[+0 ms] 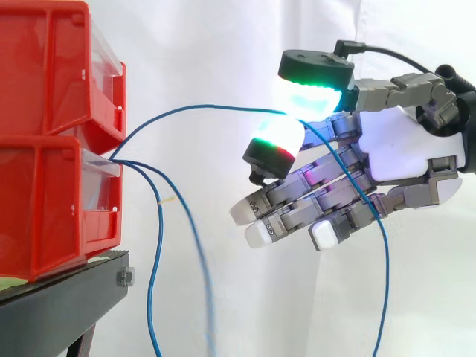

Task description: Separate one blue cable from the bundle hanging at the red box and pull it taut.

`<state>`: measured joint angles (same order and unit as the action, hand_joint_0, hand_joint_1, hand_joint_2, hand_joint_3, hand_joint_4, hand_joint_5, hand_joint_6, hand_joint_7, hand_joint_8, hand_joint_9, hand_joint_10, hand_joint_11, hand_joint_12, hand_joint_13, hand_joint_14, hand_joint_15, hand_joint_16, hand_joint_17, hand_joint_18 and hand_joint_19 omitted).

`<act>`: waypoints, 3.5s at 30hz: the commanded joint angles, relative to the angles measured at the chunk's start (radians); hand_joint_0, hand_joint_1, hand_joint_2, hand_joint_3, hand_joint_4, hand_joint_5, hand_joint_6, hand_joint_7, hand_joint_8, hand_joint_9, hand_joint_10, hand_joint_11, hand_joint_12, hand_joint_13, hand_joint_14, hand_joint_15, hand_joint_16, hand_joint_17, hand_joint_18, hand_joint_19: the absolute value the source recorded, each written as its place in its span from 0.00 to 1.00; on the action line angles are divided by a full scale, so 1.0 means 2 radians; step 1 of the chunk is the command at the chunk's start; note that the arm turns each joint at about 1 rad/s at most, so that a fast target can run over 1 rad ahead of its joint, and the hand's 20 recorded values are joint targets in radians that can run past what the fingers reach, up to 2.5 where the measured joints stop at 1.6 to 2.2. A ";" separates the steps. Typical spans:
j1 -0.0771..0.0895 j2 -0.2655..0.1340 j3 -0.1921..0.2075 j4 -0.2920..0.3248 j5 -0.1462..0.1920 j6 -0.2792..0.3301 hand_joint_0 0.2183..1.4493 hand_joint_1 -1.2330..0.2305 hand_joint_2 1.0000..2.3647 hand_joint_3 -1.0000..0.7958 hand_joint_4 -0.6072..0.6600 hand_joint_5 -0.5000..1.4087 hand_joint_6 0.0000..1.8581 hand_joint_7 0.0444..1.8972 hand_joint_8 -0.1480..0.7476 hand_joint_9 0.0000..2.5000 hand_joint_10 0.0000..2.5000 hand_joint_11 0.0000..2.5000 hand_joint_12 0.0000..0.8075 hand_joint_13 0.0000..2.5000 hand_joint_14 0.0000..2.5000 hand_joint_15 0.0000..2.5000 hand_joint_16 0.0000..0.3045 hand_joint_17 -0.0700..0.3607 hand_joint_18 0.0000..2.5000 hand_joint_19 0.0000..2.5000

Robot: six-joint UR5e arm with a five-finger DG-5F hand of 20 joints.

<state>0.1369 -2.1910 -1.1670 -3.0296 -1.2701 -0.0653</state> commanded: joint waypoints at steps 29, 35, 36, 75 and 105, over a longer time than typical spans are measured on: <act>0.017 -0.001 -0.099 0.093 0.006 0.050 0.34 0.31 0.01 0.57 0.50 0.19 0.48 0.74 0.59 0.27 0.00 0.11 0.50 0.26 0.00 0.11 0.18 0.45 0.36 0.18; 0.017 -0.001 -0.099 0.088 0.008 0.040 0.35 0.31 0.01 0.57 0.51 0.19 0.48 0.74 0.61 0.29 0.00 0.12 0.50 0.27 0.00 0.11 0.19 0.46 0.37 0.18; 0.018 -0.001 -0.099 0.088 0.008 0.039 0.35 0.31 0.01 0.57 0.50 0.19 0.48 0.75 0.61 0.29 0.00 0.12 0.51 0.27 0.00 0.11 0.19 0.46 0.37 0.18; 0.017 0.000 -0.099 0.087 0.007 0.037 0.35 0.31 0.01 0.58 0.50 0.19 0.48 0.75 0.64 0.34 0.01 0.18 0.52 0.30 0.00 0.14 0.19 0.46 0.38 0.18; 0.017 -0.001 -0.099 0.087 0.007 0.037 0.37 0.32 0.01 0.57 0.50 0.19 0.48 0.75 0.62 0.49 0.00 0.56 0.47 0.49 0.41 0.59 0.18 0.45 0.53 0.44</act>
<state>0.1720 -2.1916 -1.3652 -2.8547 -1.2563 0.0093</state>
